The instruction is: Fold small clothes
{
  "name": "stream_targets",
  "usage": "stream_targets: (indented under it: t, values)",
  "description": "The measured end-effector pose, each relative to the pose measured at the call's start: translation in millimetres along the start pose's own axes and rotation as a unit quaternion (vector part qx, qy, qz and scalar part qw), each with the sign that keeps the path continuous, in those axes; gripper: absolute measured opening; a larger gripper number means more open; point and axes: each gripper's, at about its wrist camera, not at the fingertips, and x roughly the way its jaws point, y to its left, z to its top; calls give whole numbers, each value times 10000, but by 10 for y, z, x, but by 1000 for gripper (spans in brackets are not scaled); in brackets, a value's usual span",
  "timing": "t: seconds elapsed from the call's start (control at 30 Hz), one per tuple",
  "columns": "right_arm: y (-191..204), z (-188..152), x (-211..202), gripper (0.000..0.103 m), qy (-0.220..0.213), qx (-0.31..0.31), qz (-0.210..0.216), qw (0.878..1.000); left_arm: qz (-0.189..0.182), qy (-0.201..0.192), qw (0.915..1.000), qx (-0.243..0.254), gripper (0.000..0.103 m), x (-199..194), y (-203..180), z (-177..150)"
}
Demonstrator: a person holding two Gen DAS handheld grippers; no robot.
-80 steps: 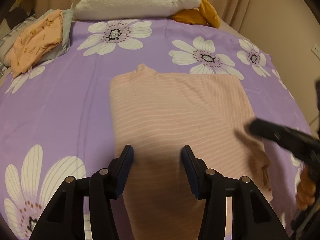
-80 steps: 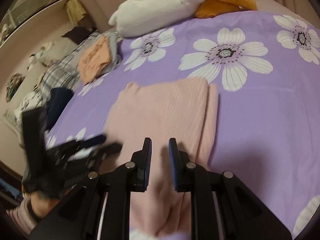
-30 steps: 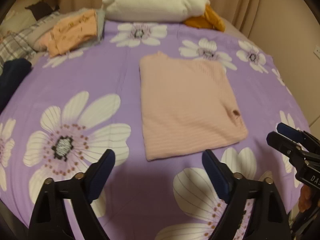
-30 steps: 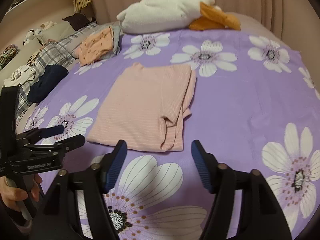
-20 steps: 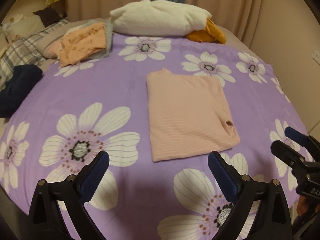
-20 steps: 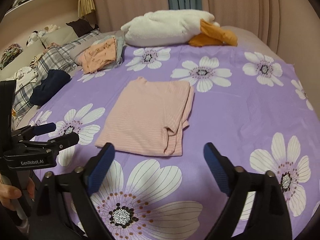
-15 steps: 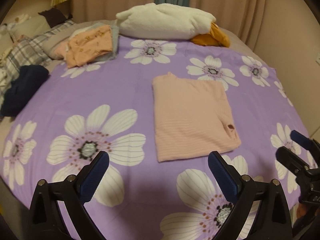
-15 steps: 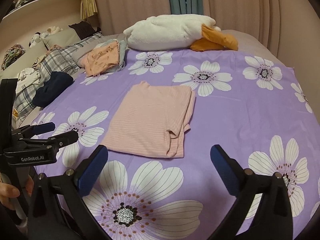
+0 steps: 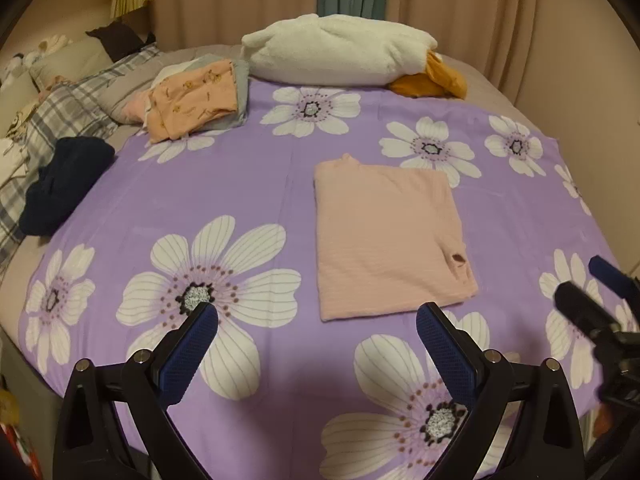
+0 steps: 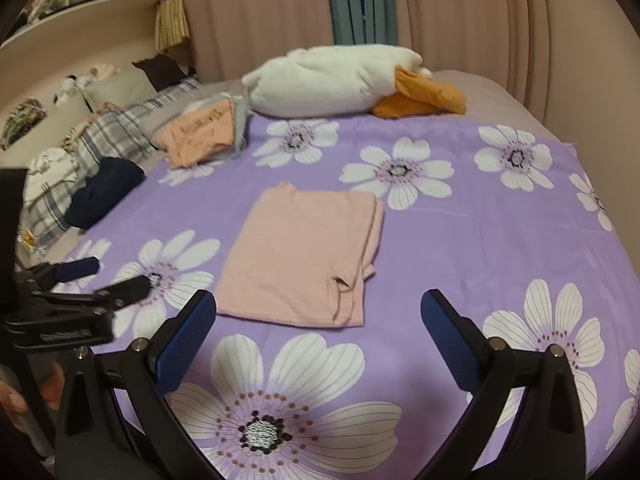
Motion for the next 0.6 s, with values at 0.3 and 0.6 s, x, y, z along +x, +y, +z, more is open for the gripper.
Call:
stream_targets:
  t: [0.3, 0.6]
  values:
    - [-41, -35, 135, 103, 215, 143, -153, 9996, 138, 105, 9998, 20, 99, 73, -2, -25]
    - [-43, -20, 146, 103, 262, 134, -283, 9992, 57, 197, 9998, -1, 99, 117, 7, -2]
